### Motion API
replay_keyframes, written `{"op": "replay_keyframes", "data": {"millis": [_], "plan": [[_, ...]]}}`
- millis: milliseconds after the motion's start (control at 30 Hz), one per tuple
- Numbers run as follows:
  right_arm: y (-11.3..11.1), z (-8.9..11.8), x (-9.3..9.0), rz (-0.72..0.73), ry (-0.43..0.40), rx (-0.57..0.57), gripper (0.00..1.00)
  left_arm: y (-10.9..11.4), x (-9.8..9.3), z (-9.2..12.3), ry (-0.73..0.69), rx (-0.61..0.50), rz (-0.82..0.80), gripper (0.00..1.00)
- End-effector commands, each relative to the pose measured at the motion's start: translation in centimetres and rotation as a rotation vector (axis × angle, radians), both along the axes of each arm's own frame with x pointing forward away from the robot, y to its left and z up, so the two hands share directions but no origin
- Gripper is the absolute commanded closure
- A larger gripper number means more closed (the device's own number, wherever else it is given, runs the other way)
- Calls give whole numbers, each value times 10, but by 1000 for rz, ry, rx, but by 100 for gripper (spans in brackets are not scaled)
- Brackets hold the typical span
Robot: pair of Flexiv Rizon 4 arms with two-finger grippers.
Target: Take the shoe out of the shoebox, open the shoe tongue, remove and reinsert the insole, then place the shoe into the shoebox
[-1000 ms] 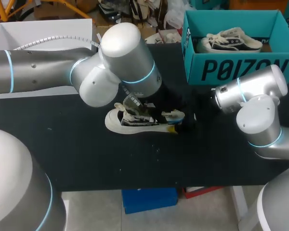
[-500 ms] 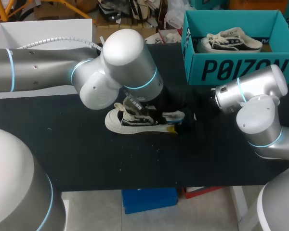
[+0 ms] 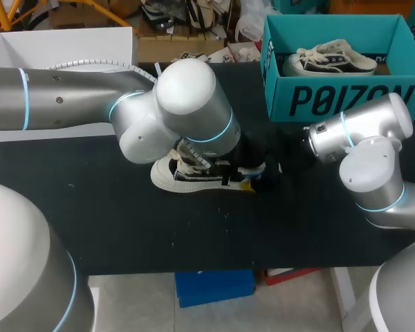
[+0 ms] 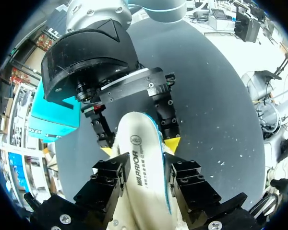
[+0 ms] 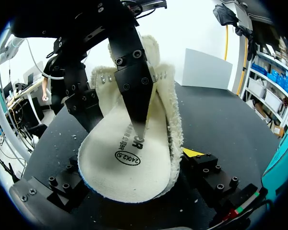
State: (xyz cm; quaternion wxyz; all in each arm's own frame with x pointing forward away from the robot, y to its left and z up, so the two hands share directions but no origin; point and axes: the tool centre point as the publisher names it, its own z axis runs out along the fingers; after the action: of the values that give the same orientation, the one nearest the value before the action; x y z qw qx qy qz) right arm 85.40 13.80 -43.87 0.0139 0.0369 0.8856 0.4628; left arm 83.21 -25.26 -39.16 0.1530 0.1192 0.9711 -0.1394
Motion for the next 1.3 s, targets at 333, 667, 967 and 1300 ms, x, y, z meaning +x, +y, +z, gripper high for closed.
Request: {"op": "replay_keyframes", "data": {"millis": [333,667,967,1300], "plan": [[-1,-3,2,0,3,-2,100,7,6,1,-49,-32,72,62],[-1,-3,2,0,3,-2,100,10,13,-5,-62,-34,114,76],[-1,-3,2,0,3,-2,100,15,10,7,-52,-33,118,100],[-1,-3,2,0,3,-2,100,31,-23,41,16,-110,-2,100]]}}
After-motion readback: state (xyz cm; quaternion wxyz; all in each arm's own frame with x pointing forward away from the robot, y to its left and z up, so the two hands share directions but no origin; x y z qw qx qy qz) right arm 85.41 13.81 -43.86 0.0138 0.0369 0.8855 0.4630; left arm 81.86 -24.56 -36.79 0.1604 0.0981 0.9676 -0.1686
